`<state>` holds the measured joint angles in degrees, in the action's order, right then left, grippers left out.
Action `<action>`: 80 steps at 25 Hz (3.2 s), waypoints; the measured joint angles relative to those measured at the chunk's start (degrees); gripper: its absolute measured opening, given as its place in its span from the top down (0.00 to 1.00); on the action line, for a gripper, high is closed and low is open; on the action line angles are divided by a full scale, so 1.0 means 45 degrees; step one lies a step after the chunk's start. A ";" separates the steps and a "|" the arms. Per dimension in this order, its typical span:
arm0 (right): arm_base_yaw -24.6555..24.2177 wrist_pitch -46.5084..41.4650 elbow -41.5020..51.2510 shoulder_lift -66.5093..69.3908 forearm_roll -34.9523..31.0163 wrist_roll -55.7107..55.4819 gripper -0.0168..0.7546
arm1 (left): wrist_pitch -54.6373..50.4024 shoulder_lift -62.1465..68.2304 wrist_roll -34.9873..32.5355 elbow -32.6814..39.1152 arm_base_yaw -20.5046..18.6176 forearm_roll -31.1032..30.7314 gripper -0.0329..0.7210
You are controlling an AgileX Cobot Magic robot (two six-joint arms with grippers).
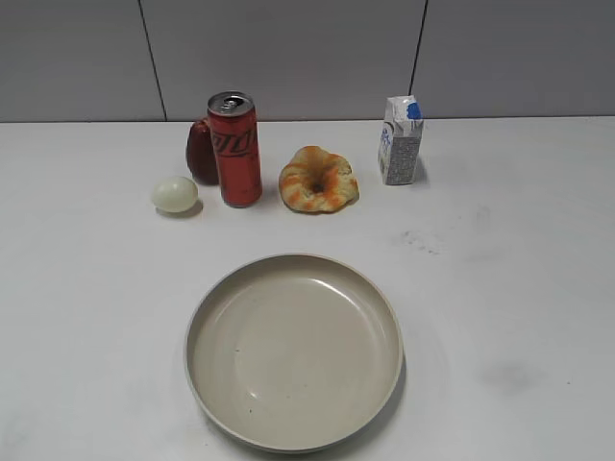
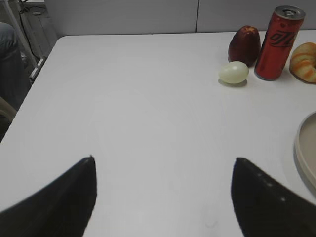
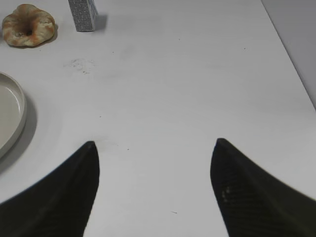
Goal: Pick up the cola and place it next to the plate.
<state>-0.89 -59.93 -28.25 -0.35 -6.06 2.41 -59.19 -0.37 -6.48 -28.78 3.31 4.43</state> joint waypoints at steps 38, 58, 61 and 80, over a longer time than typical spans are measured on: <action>0.0000 0.0000 0.0000 0.0000 0.0000 0.0000 0.28 | 0.5853 1.9053 -0.0883 -1.0523 0.2600 0.1468 0.15; 0.0000 0.0000 0.0000 0.0000 0.0000 0.0000 0.28 | -0.0299 2.7544 -0.1013 -2.0050 0.4878 0.1751 0.07; 0.0000 0.0000 0.0000 0.0000 0.0000 0.0000 0.28 | -0.0038 2.7865 -0.1013 -2.0056 0.4878 0.1601 0.07; 0.0000 0.0000 0.0000 0.0000 0.0000 0.0000 0.28 | 0.0070 2.8892 -0.1013 -2.0129 0.4878 0.1571 0.27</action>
<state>-0.89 -59.93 -28.25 -0.35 -6.06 2.41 -58.87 129.65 -11.04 -119.36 25.26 11.50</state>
